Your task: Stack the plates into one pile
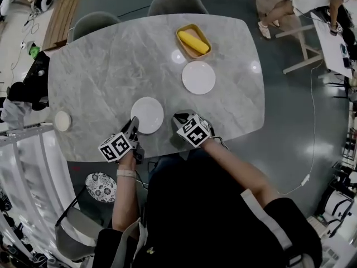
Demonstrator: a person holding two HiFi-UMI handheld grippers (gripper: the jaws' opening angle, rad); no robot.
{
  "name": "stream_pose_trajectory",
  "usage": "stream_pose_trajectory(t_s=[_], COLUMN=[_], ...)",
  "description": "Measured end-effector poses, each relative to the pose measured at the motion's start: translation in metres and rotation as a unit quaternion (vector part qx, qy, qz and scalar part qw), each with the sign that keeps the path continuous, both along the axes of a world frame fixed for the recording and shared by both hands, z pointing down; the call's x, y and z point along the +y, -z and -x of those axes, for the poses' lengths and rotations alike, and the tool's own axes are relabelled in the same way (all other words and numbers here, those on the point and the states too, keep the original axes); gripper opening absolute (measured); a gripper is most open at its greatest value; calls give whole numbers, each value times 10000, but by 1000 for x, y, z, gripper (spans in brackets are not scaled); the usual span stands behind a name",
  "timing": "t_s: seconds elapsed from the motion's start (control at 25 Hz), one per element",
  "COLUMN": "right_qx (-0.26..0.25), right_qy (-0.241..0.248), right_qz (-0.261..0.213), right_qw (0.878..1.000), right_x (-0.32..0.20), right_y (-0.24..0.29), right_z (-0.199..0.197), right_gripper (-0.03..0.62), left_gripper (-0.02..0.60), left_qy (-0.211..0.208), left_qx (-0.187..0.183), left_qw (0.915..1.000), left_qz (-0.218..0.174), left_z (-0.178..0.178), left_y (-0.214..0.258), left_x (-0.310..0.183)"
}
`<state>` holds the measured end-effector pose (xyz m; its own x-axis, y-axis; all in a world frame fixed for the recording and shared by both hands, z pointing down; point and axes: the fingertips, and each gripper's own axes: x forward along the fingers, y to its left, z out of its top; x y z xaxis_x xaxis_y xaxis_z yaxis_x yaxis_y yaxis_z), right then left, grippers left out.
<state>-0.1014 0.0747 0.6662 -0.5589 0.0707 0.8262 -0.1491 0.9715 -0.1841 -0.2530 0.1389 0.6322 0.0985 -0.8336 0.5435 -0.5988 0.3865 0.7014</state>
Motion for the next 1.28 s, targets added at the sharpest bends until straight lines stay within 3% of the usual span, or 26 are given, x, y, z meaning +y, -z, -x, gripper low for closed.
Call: stream_pose_trajectory(t_s=[0.24,0.96,1.28], right_qx=[-29,134,281], right_qy=[-226,-1412,-1777], right_qz=[-55,-193,-77], right_qw=[9997,9897,9836], right_x=[-23,-113,-135], right_y=[7,9,1], right_z=[-28,-151,-200], right_gripper=[21,21,21], left_gripper=[23,23,25], left_qy=[107,-659,-604], left_qx=[492,761,852], left_qw=[9981,9927,9928], left_qz=[-361,-668,-580], left_z=[-25,-113,-132], left_y=[17,22,10], left_x=[-31,-173,-218])
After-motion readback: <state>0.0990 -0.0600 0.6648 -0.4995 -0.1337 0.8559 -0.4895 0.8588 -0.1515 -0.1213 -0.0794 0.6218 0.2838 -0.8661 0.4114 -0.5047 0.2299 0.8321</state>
